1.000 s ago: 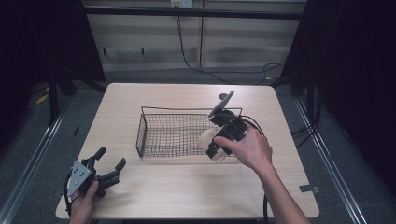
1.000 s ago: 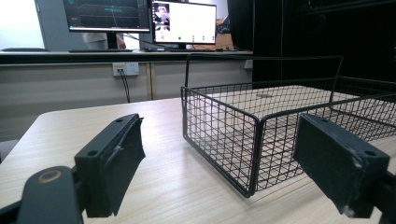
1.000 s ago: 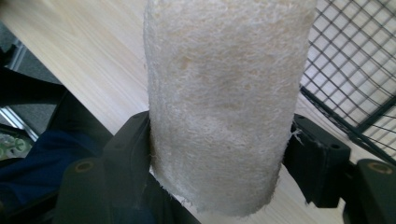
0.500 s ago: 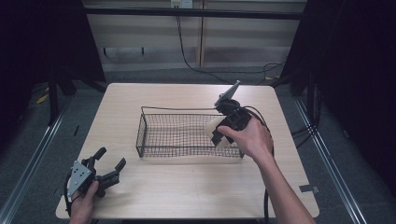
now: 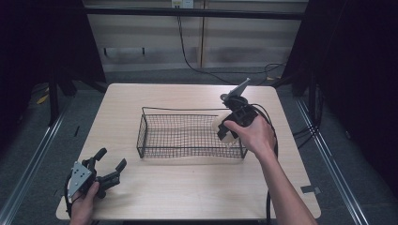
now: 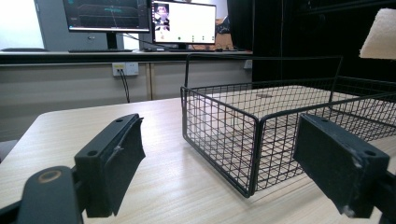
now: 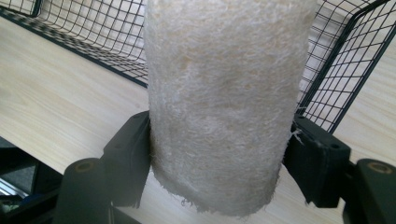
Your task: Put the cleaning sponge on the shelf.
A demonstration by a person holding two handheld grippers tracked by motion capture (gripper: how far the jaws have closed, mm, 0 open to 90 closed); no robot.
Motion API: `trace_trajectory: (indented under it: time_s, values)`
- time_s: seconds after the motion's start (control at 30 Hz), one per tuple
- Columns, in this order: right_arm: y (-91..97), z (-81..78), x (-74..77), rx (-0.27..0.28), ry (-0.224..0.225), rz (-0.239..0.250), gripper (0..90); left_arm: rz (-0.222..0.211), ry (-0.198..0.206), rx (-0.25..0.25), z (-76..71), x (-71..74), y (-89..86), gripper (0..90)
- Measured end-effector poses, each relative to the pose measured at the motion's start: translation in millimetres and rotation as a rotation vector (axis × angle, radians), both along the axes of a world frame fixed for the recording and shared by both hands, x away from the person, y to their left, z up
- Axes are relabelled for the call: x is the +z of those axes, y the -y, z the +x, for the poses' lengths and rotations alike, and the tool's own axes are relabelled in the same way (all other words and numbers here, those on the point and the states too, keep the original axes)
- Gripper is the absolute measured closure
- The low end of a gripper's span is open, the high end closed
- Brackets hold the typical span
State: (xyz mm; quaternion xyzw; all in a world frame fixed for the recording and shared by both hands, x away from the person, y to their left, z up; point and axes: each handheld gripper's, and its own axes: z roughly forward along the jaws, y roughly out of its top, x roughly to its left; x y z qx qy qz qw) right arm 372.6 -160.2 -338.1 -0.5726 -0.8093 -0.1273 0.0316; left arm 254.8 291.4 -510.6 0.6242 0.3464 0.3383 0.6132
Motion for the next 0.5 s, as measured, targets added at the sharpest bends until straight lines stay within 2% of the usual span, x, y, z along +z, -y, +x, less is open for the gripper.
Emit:
trace_trajectory:
  time_s: [0.13, 0.23, 0.5]
  values:
    - [1.8, 2.8, -4.2, -0.020, -0.006, 0.004, 29.7, 0.000, 0.000, 0.000, 0.0, 0.0, 0.0, 15.7]
    - [4.6, 4.9, -9.1, -0.036, -0.016, 0.032, 29.8, 0.001, 0.000, 0.000, 0.0, 0.0, 0.0, 15.7]
    - [13.7, 9.6, -18.9, -0.099, -0.012, 0.024, 29.7, 0.000, 0.000, 0.000, 0.0, 0.0, 0.0, 15.7]
